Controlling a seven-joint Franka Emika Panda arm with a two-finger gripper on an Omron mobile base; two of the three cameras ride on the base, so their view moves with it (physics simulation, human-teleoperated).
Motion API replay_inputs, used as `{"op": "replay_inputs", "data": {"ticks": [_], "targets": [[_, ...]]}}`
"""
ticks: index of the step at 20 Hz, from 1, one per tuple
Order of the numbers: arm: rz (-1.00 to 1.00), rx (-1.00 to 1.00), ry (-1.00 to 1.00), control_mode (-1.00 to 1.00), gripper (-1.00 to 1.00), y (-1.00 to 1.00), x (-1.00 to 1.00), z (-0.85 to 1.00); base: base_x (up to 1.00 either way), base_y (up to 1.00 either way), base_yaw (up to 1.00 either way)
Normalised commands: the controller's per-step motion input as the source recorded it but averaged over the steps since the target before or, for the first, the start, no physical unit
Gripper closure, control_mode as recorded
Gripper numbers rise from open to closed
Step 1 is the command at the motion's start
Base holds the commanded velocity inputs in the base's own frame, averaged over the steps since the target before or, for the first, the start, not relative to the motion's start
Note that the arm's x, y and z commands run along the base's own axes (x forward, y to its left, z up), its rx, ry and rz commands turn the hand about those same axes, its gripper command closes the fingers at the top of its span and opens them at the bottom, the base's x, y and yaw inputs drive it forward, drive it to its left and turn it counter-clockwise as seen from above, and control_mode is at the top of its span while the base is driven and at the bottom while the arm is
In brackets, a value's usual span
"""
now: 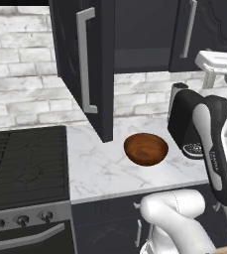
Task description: Open the cabinet. Pick the apple and banana from the cabinet and place them into the bowl. Then close the cabinet.
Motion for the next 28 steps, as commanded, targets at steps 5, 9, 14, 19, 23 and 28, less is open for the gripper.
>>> {"op": "replay_inputs", "data": {"ticks": [5, 9, 14, 19, 23, 28], "targets": [[0.03, 0.03, 0.01, -1.0, -1.0, -0.49, 0.24, 0.0, 0.0, 0.0, 0.0], [0.0, 0.01, 0.02, -1.0, -1.0, -0.32, 0.14, 0.0, 0.0, 0.0, 0.0], [0.0, 0.0, 0.05, -1.0, -1.0, 0.0, 0.06, 0.0, 0.0, 0.0, 0.0], [0.0, 0.0, 0.03, -1.0, -1.0, 0.0, 0.1, -0.02, 0.0, 0.0, 0.0], [0.0, 0.0, 0.0, -1.0, -1.0, 0.0, 0.03, 0.0, 0.0, 0.0, 0.0], [0.0, 0.0, 0.0, -1.0, -1.0, 0.0, 0.0, 0.0, 0.0, 0.0, 0.0]]}}
